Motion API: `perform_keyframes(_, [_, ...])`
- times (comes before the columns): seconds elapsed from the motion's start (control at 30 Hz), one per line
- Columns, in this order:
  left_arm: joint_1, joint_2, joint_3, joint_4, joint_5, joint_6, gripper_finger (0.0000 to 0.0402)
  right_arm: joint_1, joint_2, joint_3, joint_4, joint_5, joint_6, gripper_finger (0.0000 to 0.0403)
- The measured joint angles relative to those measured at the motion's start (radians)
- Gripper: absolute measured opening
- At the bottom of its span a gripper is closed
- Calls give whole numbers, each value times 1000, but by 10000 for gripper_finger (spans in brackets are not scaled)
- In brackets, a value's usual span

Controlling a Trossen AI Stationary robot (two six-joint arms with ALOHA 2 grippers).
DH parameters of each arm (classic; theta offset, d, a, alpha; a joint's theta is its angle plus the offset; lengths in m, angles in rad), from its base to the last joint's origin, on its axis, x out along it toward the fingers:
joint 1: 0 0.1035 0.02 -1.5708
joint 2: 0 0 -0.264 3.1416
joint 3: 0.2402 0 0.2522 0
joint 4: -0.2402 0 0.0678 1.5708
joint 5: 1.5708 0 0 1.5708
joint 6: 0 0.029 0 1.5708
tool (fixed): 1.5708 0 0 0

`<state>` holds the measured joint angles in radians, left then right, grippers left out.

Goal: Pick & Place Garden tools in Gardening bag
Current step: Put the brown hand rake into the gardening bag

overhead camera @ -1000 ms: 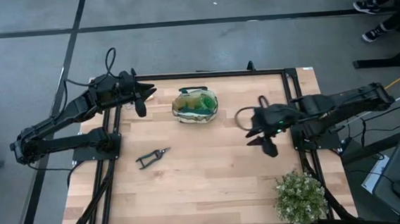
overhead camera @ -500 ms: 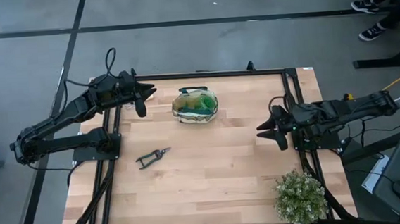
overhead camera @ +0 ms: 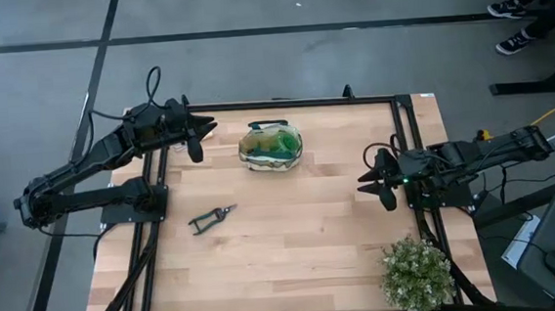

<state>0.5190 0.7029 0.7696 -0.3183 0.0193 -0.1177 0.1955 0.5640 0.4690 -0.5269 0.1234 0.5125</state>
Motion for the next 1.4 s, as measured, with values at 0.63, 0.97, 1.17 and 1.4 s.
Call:
perform_keyframes(0.63, [0, 0, 0, 0, 0, 0, 86, 16, -81, -101, 257, -49, -290, 160])
perform_keyframes(0.97, [0, 0, 0, 0, 0, 0, 86, 12, -228, -408, 836, -48, -381, 160])
perform_keyframes(1.17, [0, 0, 0, 0, 0, 0, 86, 9, -278, -461, 879, -45, -443, 160])
perform_keyframes(1.4, [0, 0, 0, 0, 0, 0, 86, -35, -305, -460, 794, -14, -543, 160])
